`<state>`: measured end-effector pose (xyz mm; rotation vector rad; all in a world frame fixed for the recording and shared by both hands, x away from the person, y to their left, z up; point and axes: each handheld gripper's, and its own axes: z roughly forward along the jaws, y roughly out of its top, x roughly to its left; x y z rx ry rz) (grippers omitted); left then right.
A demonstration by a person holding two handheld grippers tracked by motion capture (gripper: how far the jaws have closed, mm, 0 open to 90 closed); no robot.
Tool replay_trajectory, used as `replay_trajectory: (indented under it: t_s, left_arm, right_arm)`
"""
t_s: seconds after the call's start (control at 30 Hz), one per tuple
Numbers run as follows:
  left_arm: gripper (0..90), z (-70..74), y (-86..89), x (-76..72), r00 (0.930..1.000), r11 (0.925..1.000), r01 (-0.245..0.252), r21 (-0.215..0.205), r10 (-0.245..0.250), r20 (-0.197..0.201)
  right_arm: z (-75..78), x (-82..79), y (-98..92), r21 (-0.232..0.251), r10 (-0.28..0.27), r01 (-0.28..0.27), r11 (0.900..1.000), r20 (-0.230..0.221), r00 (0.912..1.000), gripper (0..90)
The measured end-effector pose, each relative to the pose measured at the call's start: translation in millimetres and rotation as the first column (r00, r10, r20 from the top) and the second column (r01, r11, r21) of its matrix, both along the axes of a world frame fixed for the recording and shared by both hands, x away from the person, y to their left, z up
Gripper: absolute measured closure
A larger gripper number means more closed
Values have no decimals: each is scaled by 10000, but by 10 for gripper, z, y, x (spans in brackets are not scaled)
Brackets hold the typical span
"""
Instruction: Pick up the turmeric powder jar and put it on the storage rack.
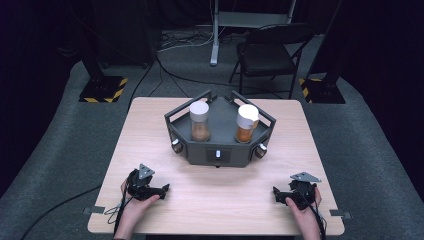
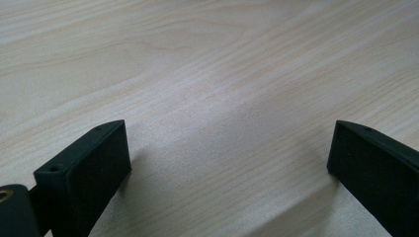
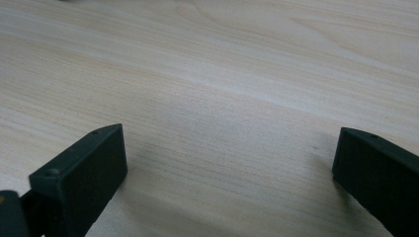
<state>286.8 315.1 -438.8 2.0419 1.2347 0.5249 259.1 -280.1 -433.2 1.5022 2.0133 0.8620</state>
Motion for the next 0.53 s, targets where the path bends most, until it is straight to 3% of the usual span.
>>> replay_trajectory:
  t_s: [0.53]
  left_arm:
    - [9,7,-25,12,10000,9999,-90,80,90,-37]
  right_arm:
    - [0,1,11,-5,-62,62,10000,0,10000,0]
